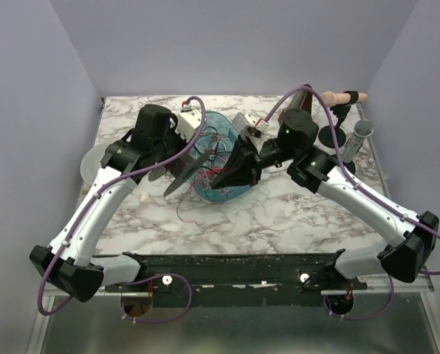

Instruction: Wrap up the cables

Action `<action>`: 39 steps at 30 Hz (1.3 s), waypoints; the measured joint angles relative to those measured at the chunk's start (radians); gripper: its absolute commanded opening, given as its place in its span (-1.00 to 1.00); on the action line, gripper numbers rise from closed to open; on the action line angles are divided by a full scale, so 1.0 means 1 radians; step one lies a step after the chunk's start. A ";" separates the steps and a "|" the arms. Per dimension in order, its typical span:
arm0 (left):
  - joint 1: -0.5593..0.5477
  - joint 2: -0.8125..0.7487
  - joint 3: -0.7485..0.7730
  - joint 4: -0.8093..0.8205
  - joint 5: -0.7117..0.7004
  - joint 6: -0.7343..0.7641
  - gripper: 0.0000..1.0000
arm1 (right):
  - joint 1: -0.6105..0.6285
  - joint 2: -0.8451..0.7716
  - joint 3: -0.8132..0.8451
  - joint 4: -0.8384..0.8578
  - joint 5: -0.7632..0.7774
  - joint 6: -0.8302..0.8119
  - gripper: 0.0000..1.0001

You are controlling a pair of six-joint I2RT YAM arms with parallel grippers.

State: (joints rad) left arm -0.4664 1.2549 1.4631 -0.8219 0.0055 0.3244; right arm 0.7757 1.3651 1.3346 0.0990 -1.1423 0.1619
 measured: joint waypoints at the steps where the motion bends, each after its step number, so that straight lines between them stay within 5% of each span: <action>1: 0.000 -0.013 -0.029 -0.006 0.044 -0.013 -1.00 | 0.009 -0.004 -0.013 0.015 -0.026 0.017 -0.99; 8: 0.000 -0.109 -0.224 -0.046 0.248 -0.080 -1.00 | 0.121 0.005 -0.045 0.032 -0.077 0.051 -0.99; 15: 0.000 -0.152 -0.388 -0.045 0.307 -0.123 -1.00 | 0.118 0.012 -0.152 0.053 0.061 0.040 -0.99; 27: 0.000 -0.266 -0.558 0.010 0.354 0.086 -1.00 | 0.101 0.031 -0.237 0.106 0.215 0.048 -0.99; 31: 0.002 -0.266 -0.578 0.060 0.394 0.076 -0.31 | 0.102 0.067 -0.286 0.159 0.243 0.069 -0.99; 39: 0.029 -0.256 -0.539 0.035 0.431 0.079 0.18 | 0.125 0.077 -0.304 0.323 0.212 0.146 -0.99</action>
State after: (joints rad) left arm -0.4377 0.9993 0.9241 -0.7872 0.4370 0.4030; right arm 0.9005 1.4418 1.0309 0.4225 -0.9302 0.3080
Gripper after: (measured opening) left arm 0.546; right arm 0.014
